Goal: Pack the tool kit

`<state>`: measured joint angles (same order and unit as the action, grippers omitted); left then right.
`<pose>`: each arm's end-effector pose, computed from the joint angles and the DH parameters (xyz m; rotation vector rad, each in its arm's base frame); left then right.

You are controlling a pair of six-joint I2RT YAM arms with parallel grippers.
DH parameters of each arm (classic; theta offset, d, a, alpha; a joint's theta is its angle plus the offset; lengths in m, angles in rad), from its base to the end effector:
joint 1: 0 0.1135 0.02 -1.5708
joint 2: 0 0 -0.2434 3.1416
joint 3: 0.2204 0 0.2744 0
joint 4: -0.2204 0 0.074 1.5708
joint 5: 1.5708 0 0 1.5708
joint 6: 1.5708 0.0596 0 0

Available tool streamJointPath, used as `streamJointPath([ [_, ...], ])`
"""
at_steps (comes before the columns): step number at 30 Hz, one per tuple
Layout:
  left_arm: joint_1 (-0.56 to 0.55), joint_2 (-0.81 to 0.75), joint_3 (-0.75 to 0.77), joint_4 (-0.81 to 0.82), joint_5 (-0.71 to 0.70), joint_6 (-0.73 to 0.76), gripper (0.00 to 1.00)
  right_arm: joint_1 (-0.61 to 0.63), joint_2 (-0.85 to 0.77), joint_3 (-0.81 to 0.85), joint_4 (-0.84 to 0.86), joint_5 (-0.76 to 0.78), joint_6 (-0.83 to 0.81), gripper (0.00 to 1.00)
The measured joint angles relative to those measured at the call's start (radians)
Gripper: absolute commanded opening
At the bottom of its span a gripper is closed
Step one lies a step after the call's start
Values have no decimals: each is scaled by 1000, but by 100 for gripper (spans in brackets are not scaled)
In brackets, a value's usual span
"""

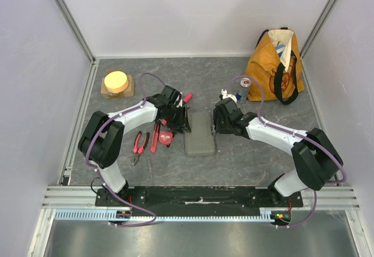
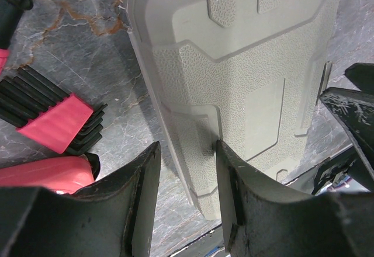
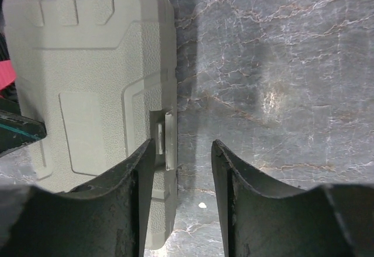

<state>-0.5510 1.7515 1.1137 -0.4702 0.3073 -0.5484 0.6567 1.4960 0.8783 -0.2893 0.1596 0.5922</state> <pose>0.3083 -0.2106 0.1247 0.1065 2.8180 -0.7191 0.2724 0.1980 0.1454 -0.0117 2.4931 0.3405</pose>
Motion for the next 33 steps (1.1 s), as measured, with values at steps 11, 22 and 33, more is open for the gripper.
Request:
streamJointPath([
  [11, 2, 3, 0, 1, 9, 0, 48, -6, 29, -19, 34, -29, 17, 27],
  [22, 2, 4, 0, 3, 12, 0, 48, -12, 35, -20, 56, -41, 43, 32],
  [33, 2, 8, 0, 13, 16, 0, 47, -29, 5, -53, 71, -26, 69, 32],
])
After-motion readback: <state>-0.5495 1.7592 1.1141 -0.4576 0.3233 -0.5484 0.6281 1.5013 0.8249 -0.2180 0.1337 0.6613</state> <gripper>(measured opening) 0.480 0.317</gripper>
